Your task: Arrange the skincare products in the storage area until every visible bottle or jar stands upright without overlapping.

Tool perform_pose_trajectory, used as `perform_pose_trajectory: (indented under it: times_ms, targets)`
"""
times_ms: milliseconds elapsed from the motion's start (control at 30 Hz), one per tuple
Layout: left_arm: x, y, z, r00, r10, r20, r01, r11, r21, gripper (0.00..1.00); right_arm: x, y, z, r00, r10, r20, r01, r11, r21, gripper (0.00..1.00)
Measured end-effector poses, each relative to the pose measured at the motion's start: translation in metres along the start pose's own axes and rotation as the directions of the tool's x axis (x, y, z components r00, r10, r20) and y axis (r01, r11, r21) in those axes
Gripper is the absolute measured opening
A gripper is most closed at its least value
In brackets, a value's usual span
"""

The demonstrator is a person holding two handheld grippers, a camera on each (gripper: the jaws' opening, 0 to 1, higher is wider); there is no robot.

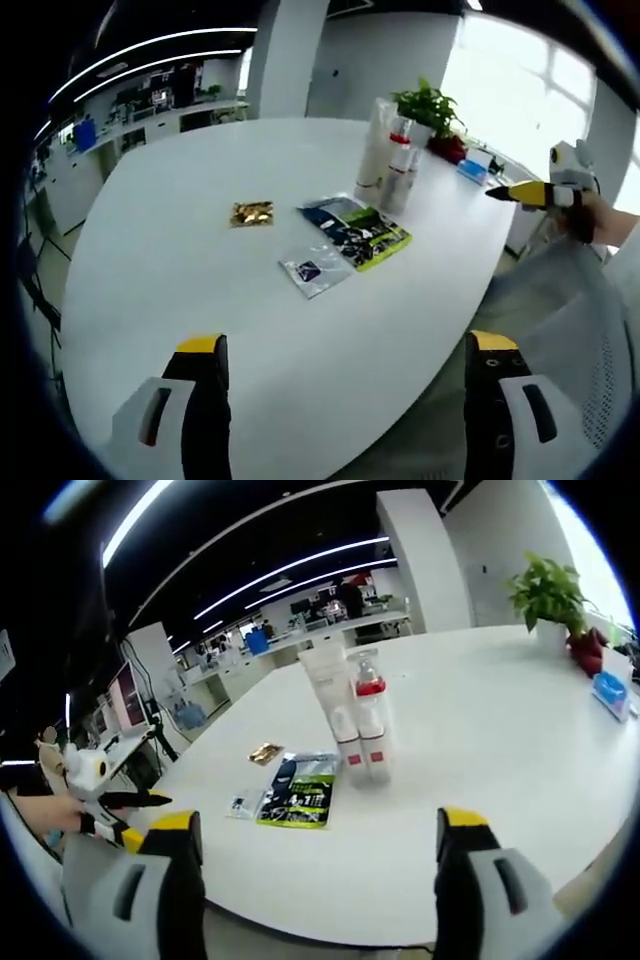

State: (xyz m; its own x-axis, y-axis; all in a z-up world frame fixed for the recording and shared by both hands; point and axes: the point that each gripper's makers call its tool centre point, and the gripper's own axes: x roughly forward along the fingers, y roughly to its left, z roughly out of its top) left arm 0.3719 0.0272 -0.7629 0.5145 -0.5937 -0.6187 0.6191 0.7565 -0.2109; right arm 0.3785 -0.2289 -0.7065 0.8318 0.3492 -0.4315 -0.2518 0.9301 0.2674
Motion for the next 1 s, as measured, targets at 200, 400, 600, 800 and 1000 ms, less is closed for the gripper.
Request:
perform_pose_trajectory:
  times_ms: [200,400,600,800,1000]
  targets:
    - [0.002,0.003,0.0,1.0,-0.001,-0.014,0.002,1.0,0.01,0.96,0.0,-0.001,0.0,1.0,-0.004,-0.003,0.004,1.0,0.006,0.98]
    - [0.003,0.008,0.006,1.0,-0.002,-0.019,0.002,1.0,0.022,0.96,0.0,-0.002,0.0,1.0,-0.005,0.0,0.005,1.0,0.022,0.98]
    - [0.008,0.015,0.009,0.999,-0.005,-0.039,0.007,0.999,0.044,0.95,0.0,-0.002,0.0,1.0,-0.004,-0.003,0.004,1.0,0.027,0.98]
    - [0.016,0.019,0.018,0.999,-0.011,-0.047,0.014,0.998,0.066,0.95,0.0,-0.003,0.0,1.0,-0.004,-0.006,0.005,0.999,0.038,0.98]
    - [0.026,0.022,0.026,0.998,-0.024,-0.055,0.029,0.996,0.082,0.95,0.0,-0.004,-0.001,1.0,-0.008,-0.011,0.009,0.999,0.04,0.97]
